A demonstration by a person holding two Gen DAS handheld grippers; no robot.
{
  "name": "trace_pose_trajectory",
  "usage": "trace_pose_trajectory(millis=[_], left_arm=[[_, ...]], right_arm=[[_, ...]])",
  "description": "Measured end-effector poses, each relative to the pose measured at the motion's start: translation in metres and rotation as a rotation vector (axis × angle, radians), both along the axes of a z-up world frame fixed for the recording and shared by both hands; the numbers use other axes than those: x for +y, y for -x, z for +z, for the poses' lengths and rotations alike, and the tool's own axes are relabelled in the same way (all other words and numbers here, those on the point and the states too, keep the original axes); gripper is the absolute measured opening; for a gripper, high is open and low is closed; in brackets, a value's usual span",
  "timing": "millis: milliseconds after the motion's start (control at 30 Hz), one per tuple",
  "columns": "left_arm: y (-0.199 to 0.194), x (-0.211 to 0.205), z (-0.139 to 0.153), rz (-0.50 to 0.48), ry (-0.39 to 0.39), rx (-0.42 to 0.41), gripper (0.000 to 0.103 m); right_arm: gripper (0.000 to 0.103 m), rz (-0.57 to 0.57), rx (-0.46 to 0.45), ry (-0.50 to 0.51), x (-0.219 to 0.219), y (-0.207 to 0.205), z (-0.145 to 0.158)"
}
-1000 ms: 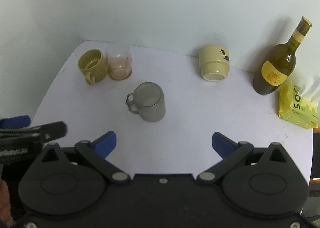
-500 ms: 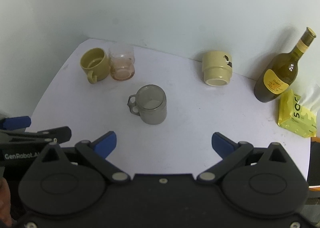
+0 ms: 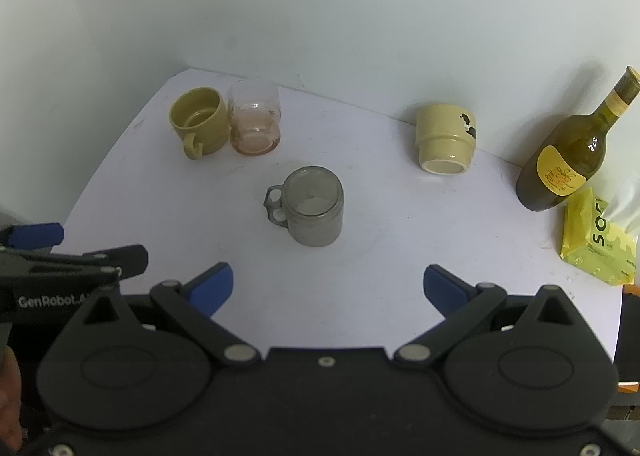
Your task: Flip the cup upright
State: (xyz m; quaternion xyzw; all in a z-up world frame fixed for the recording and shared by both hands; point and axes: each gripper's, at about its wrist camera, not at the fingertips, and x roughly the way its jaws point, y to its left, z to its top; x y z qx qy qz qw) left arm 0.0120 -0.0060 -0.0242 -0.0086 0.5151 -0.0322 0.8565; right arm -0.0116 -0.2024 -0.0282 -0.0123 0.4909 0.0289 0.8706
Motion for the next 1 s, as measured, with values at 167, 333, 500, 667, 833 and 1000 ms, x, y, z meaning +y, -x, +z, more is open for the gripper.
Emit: trace_pose_trajectory(millis=[167,333,500,667,833,1000], left_arm=[[-0.0002,0.0015,0.0012,-0.002,0.001,-0.004,0.103],[0.0002,0.0034,0.0028,0.004,0.002,-0.006,0.103],[0.0015,0.0034,0.0041,0.006,0.004,-0.011,0.103],[0.0025,0.0034,0.0049,0.007,0.004,-0.014,0.103],[0.0030,0.0028,0.0056,0.005,0.003,-0.016,0.103],[0.0042,-0.0010,0.0072,-0.001,-0.003,-0.025,0.103]], right_arm=[[0.103,0.000,-0.006,0.002,0.0005,0.0006,0.0006],[0.103,0.005,-0.009,0.004,0.0010,0.0004,0.0014],[0.103,0.003,-0.005,-0.003,0.0015,0.0004,0.0022],[0.103,0.003,-0.005,-0.001,0.0004,0.0012,0.0030],[0.103,0.000,-0.004,-0.004,-0.0014,0.0022,0.0024],[0.103,-0.004,-0.004,-0.006,-0.0028,0.0030,0.0023]])
